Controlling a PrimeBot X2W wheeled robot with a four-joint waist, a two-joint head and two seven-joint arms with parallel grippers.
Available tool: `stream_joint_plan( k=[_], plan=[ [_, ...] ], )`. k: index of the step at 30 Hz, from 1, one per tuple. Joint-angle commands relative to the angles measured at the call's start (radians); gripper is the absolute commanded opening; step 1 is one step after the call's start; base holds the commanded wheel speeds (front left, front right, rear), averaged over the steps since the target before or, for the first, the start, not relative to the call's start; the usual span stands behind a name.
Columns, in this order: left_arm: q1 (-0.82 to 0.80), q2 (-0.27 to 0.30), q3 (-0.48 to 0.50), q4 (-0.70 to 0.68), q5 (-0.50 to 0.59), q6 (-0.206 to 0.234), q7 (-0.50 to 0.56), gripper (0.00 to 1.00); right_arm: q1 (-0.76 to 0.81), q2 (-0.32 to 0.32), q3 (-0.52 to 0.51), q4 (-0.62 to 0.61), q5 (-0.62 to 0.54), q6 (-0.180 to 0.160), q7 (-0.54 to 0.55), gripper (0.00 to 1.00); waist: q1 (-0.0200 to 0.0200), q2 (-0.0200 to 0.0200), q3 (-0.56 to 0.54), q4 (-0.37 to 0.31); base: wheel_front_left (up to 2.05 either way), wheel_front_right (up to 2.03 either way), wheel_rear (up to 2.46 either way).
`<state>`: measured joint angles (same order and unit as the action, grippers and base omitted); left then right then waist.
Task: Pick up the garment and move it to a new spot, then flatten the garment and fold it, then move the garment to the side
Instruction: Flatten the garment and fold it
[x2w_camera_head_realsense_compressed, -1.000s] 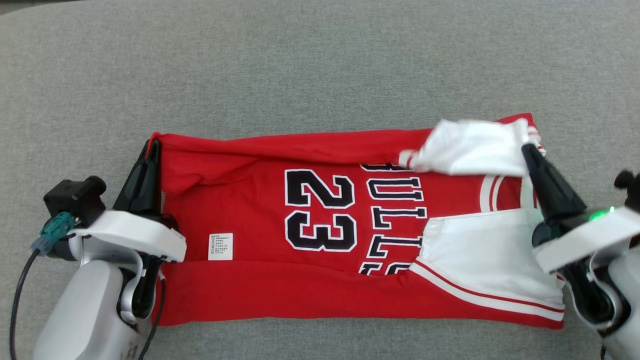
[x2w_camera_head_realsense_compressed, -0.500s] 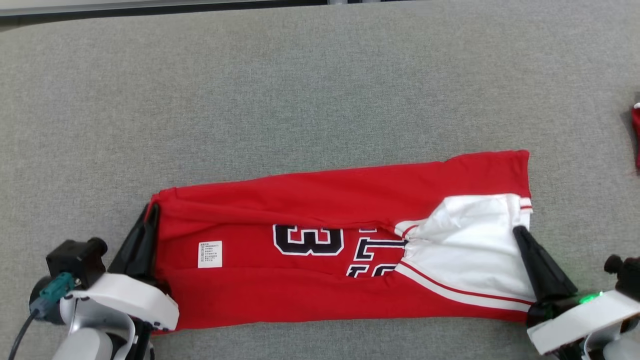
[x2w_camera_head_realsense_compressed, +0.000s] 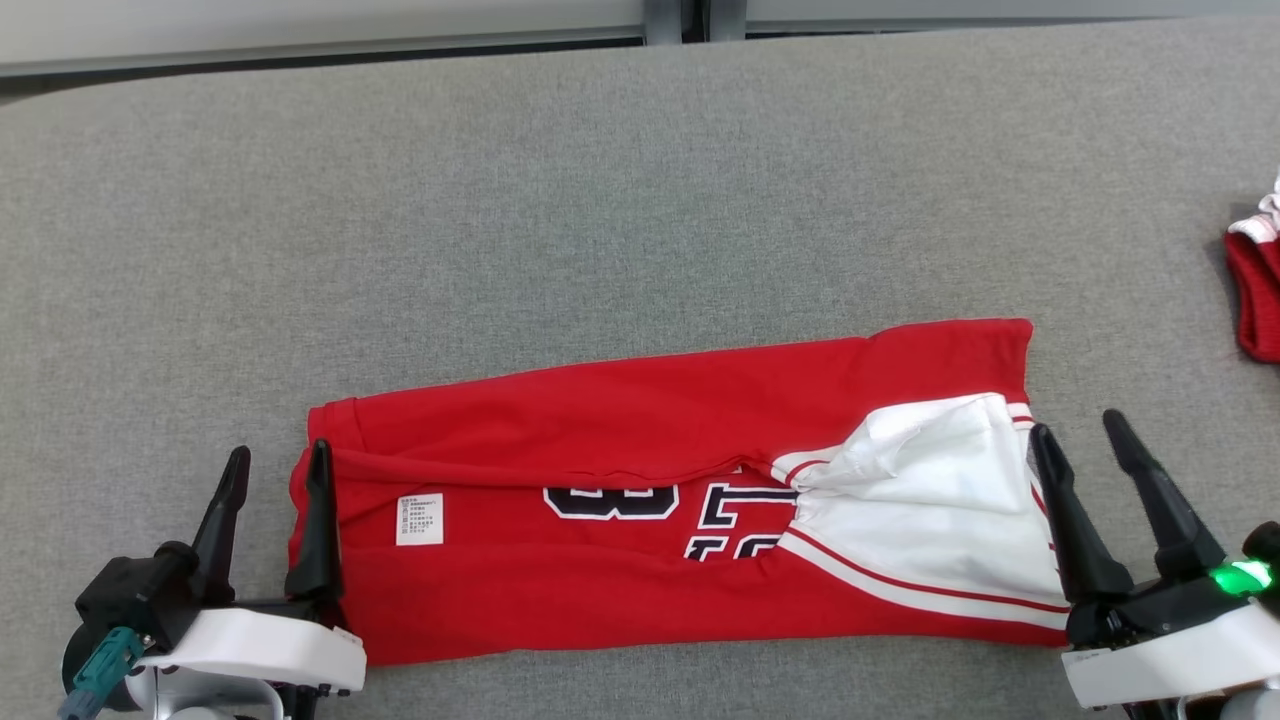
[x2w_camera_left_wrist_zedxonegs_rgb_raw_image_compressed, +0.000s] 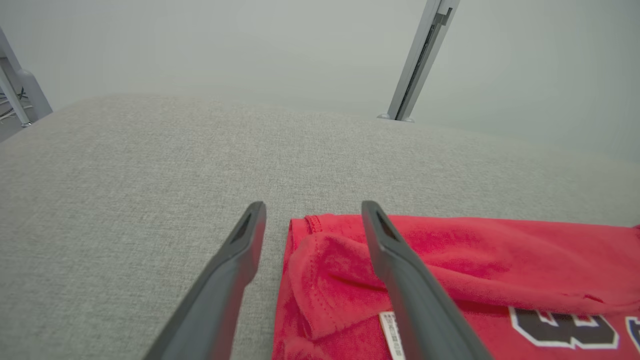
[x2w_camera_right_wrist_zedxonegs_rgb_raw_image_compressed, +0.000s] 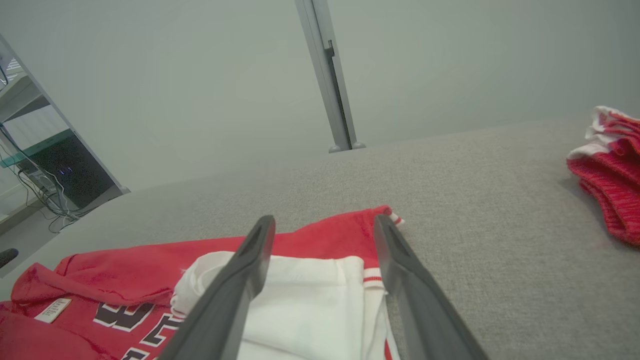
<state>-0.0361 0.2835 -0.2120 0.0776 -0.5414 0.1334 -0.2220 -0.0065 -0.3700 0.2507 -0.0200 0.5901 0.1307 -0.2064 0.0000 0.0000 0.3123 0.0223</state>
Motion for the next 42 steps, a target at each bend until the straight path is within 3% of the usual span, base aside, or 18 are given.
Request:
stream_joint_plan(
  k=[1,8,19,42],
  plan=[
    [0.001,-0.004,0.009,-0.014,0.017,0.01,-0.016,1.0,0.012,0.018,-0.03,-0.028,-0.04,0.0,0.002,1.0,0.0,0.0,-0.017,0.001,0.0,0.0,0.0],
    [0.012,-0.034,0.012,-0.063,0.085,0.039,-0.04,1.0,0.034,0.085,-0.119,-0.123,-0.175,0.0,0.067,1.0,0.0,0.0,-0.082,0.003,0.0,0.0,0.0],
    [0.084,-0.019,-0.019,-0.065,0.146,0.059,-0.035,1.0,0.128,0.131,-0.153,-0.12,-0.223,0.0,0.109,1.0,0.0,0.0,-0.158,-0.01,0.0,0.0,0.0],
    [0.056,-0.008,-0.042,-0.028,0.139,0.052,-0.019,1.0,0.137,0.118,-0.17,-0.109,-0.209,0.0,0.129,1.0,0.0,0.0,-0.171,0.009,0.0,0.0,0.0]
  ],
)
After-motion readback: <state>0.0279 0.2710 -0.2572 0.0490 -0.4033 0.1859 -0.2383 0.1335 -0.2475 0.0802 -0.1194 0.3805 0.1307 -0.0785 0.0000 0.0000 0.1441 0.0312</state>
